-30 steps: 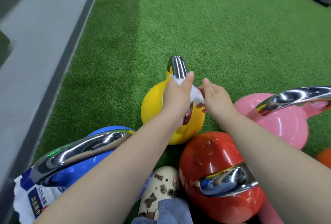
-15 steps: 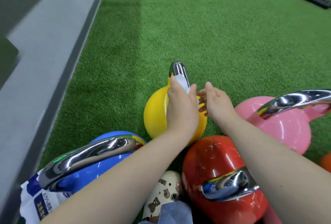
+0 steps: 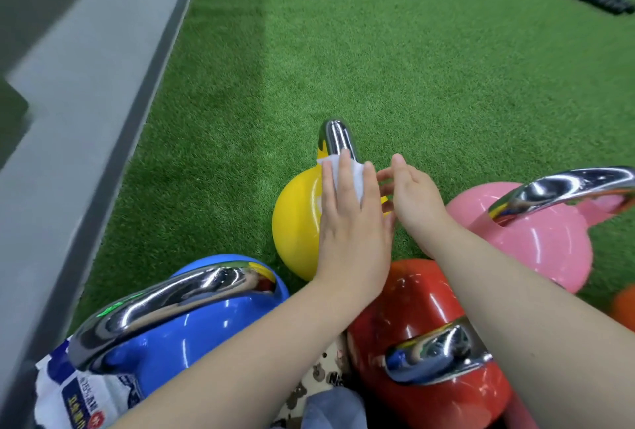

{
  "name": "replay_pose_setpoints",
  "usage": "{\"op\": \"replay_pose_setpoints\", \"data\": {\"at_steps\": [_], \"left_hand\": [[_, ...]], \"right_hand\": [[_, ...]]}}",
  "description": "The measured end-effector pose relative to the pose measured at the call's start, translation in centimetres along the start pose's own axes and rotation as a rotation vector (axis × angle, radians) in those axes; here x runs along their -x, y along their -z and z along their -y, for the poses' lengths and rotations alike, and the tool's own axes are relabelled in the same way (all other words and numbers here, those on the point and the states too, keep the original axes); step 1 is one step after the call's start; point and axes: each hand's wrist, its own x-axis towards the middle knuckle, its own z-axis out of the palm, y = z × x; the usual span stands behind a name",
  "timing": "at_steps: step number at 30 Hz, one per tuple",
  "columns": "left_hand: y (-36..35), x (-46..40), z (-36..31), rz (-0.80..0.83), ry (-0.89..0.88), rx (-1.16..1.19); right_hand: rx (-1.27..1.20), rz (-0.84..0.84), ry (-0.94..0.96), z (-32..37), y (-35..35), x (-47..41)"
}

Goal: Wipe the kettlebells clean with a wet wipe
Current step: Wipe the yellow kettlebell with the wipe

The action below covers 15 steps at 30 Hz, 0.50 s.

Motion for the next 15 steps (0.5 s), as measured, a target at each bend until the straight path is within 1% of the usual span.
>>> {"op": "replay_pose_setpoints", "data": {"at_steps": [2,3,5,7,9,11,12,13,15], "left_hand": [[0.6,-1.3,-0.2,-0.017,-0.035,0.019],[0.8,-2.0,-0.1,-0.015,-0.022,0.057],[1.6,-3.7,0.2,0.012,0.06,0.204],[2.6,-5.5,0.3,0.054,0.218,0.424],[3.5,-6.6,0.1,0.092,0.422,0.65],[3.5,-6.3,-0.1,0.119,0.604,0.826],[3.4,-5.6,-0.1,0.113,0.64,0.875],[3.3,-4.6,-0.2,0.101,0.64,0.907],[2.5,-2.1,-0.4,0.054,0.574,0.91]], "right_hand": [[-0.071,0.001,-0.041,0.1,0.1,-0.1],[-0.127,0.01,-0.071,0.1,0.2,-0.1],[-0.199,0.034,-0.121,0.3,0.3,0.0],[-0.206,0.069,-0.124,0.5,0.1,0.1],[-0.168,0.107,-0.077,0.8,0.0,0.4],[-0.068,0.166,0.002,0.8,-0.1,0.7],[-0.01,0.2,0.036,0.7,-0.1,0.9],[0.047,0.226,0.056,0.6,-0.1,1.0],[0.124,0.232,0.053,0.4,0.3,0.9]]}}
